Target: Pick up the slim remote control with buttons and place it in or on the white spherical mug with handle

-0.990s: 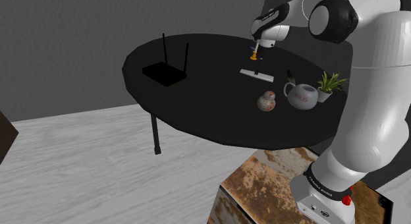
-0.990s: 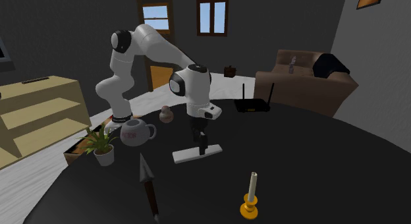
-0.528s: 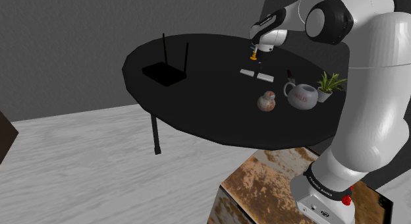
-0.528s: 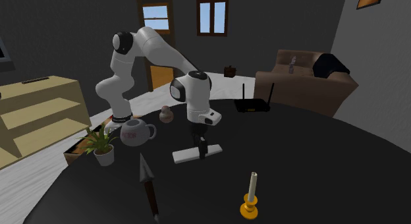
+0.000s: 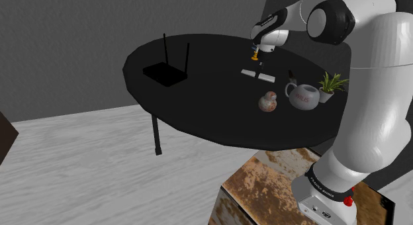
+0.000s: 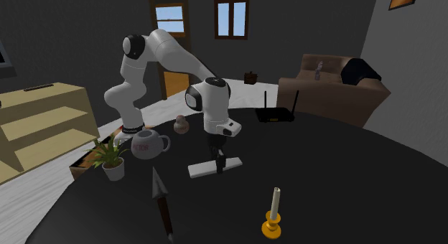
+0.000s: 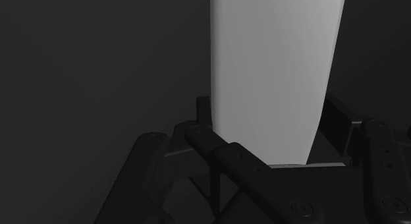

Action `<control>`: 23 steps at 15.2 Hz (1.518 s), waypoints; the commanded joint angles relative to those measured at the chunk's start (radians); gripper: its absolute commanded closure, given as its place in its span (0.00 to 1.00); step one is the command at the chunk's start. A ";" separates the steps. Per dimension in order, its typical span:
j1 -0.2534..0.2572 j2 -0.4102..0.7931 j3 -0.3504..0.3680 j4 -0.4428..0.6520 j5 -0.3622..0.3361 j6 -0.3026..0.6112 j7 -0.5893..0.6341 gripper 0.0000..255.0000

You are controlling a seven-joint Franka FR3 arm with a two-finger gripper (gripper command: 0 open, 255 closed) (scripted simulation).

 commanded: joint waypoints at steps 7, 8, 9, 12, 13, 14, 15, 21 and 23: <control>0.001 -0.006 -0.002 0.004 -0.004 -0.010 0.002 1.00; 0.002 -0.013 -0.004 0.009 -0.007 -0.020 0.004 1.00; 0.003 -0.019 -0.006 0.014 -0.010 -0.031 0.006 1.00; 0.006 -0.037 -0.011 0.030 -0.020 -0.063 0.012 1.00; 0.007 -0.042 -0.013 0.036 -0.023 -0.074 0.014 1.00; 0.008 -0.047 -0.015 0.042 -0.026 -0.085 0.016 1.00; 0.009 -0.053 -0.016 0.048 -0.029 -0.096 0.018 1.00; 0.012 -0.080 -0.024 0.092 -0.045 -0.164 0.027 1.00; 0.012 -0.088 -0.027 0.108 -0.050 -0.187 0.030 1.00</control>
